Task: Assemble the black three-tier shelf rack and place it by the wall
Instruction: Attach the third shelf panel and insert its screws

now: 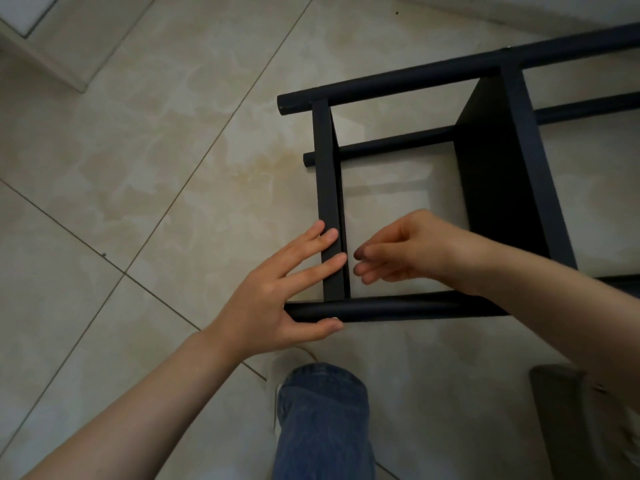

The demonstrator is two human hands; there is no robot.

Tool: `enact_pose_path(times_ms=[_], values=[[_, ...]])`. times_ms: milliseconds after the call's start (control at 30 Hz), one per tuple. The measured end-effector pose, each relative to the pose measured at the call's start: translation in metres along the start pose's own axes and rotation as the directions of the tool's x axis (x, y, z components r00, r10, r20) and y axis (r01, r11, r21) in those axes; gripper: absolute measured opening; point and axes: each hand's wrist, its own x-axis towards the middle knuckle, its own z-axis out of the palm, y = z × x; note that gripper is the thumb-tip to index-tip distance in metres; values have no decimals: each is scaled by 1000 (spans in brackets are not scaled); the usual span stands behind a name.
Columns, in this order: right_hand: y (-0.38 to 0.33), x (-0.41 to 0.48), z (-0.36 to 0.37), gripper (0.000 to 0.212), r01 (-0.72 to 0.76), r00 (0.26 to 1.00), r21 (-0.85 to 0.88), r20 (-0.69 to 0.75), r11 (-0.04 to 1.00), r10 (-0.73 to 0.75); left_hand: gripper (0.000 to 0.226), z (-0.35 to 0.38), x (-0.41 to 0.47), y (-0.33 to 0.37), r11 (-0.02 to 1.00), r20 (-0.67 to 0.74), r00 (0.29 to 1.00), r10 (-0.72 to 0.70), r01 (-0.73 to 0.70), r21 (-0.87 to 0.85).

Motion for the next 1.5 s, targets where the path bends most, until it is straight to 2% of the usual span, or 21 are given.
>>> enact_pose_path(times_ms=[100,400,667,1067,1367,1433,1500], values=[[2,4,0,9,54,996,-142,84,988,-42,69,2,1,-1,1000,-13,1000,9,-9,4],[4,22,13,10,111,987,-251,139,962,-77,68,4,2,-3,1000,-26,1000,12,-12,5],[2,27,17,26,95,982,-238,182,967,-52,69,5,1,-4,1000,-28,1000,14,-14,3],[3,31,15,6,36,973,-159,232,987,2,69,7,1,-6,1000,-36,999,16,-17,-13],[1,38,9,7,-48,932,-174,347,984,106,69,7,1,-4,1000,-35,999,7,-8,-24],[1,39,9,13,-59,926,-184,356,981,122,69,6,2,-4,1000,-36,999,6,-7,-23],[1,39,9,10,-84,913,-178,380,980,148,69,6,2,-4,1000,-35,999,3,-4,-24]])
